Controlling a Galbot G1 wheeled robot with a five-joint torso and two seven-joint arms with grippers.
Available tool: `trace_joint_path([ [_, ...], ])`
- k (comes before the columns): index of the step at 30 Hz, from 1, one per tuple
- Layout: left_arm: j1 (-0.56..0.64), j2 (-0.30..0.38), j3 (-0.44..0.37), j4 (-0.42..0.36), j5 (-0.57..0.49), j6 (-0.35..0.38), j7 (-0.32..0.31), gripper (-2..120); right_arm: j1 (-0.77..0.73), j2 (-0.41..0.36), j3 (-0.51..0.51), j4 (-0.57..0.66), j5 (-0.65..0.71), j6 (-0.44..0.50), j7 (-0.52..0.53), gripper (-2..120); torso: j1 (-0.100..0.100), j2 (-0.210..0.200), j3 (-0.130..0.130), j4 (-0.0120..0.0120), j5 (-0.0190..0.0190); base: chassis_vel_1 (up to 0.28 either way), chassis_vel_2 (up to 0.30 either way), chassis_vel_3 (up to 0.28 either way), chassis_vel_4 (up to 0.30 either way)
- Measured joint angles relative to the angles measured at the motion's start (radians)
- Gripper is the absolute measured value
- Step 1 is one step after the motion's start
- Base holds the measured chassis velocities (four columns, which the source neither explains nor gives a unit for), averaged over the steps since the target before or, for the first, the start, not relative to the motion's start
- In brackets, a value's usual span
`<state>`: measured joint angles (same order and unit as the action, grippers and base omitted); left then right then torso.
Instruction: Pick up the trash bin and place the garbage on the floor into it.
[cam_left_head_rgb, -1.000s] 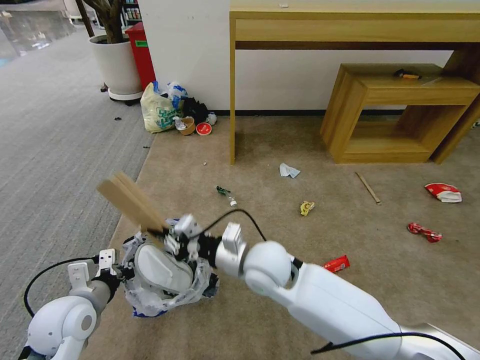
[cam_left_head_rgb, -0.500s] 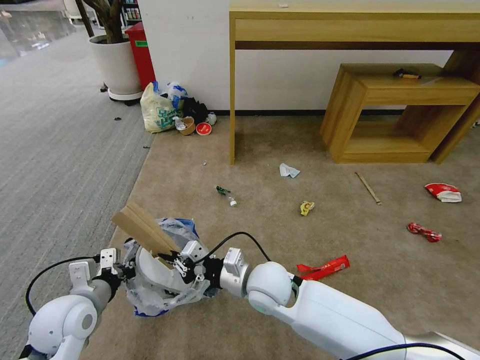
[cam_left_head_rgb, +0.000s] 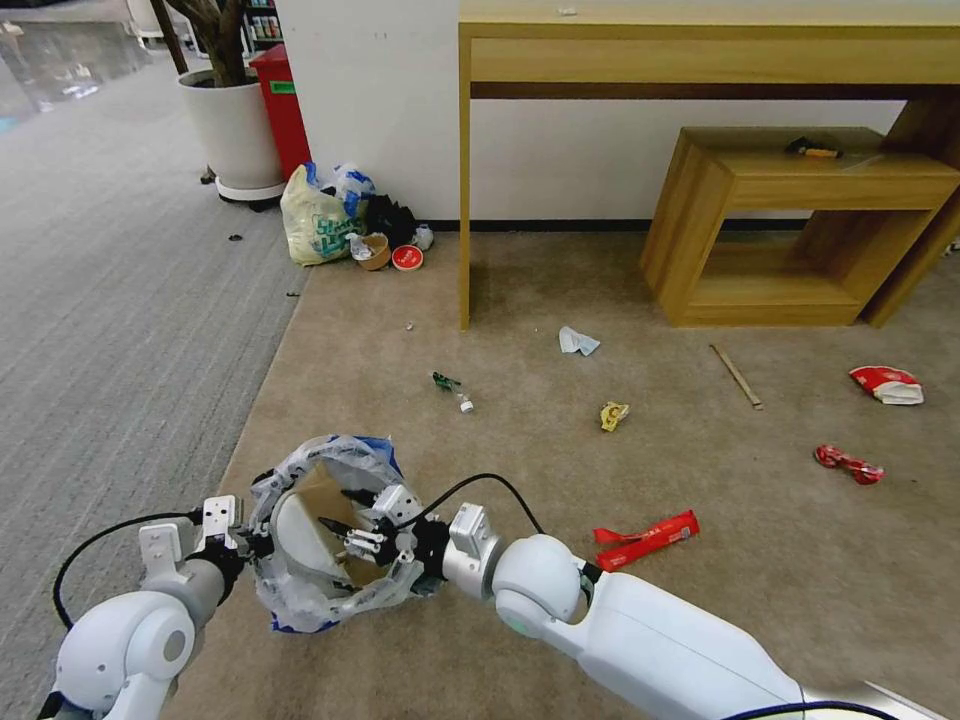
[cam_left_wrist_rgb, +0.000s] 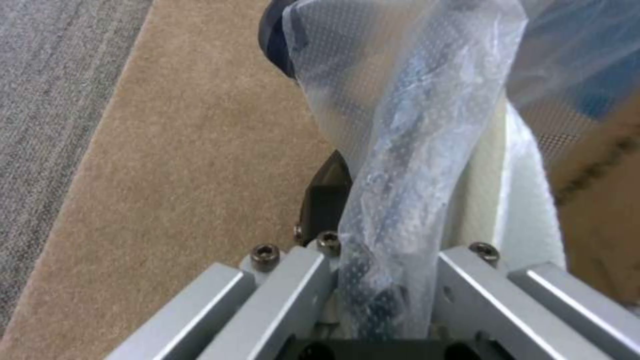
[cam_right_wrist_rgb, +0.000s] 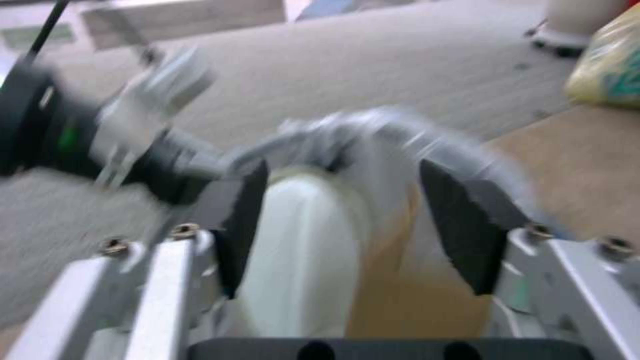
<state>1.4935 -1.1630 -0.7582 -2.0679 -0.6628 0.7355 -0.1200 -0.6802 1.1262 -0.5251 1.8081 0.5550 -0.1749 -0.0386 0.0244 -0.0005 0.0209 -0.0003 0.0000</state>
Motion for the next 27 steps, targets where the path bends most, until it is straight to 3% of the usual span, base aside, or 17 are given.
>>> trace_joint_path([
  [3,0.006,-0.009,-0.014,0.0,0.0,0.0,0.001,0,-0.009,-0.014,0.087,0.031,0.014,-0.017,0.03,80,0.0,0.0,0.0,0.0001,0.0,0.0,0.0,0.0,0.0],
  [9,0.018,-0.019,-0.027,-0.001,0.002,0.0,0.011,0,-0.076,-0.071,0.216,0.057,0.015,-0.038,0.045,97,0.0,0.0,0.0,0.0,0.0001,0.0,0.0,0.0,0.0],
  [11,0.025,-0.023,-0.03,-0.003,0.006,0.0,0.016,0,-0.163,-0.101,0.32,0.066,0.015,-0.061,0.064,100,0.0,0.0,0.0,-0.0002,0.0001,0.0,0.0,0.0,0.0],
  [15,0.028,-0.025,-0.031,-0.004,0.01,0.0,0.02,0,-0.225,-0.117,0.403,0.054,0.012,-0.072,0.084,100,0.0,0.0,0.0,-0.0002,0.0002,0.0,0.0,0.0,0.0],
  [19,0.029,-0.027,-0.03,-0.005,0.016,0.0,0.024,0,-0.285,-0.133,0.517,-0.038,-0.008,-0.063,0.1,100,0.0,0.0,0.0,-0.0002,0.0003,0.0,0.0,0.0,0.0],
  [22,0.028,-0.03,-0.024,-0.006,0.025,0.0,0.026,0,-0.304,-0.131,0.614,-0.204,-0.026,-0.044,0.102,100,0.0,0.0,0.0,0.0,0.0001,0.0,0.0,0.0,0.0],
  [27,0.029,-0.032,-0.02,-0.01,0.032,0.0,0.026,0,-0.306,-0.121,0.664,-0.332,-0.025,-0.028,0.099,100,0.0,0.0,0.0,-0.0001,0.0002,0.0,0.0,0.0,0.0],
])
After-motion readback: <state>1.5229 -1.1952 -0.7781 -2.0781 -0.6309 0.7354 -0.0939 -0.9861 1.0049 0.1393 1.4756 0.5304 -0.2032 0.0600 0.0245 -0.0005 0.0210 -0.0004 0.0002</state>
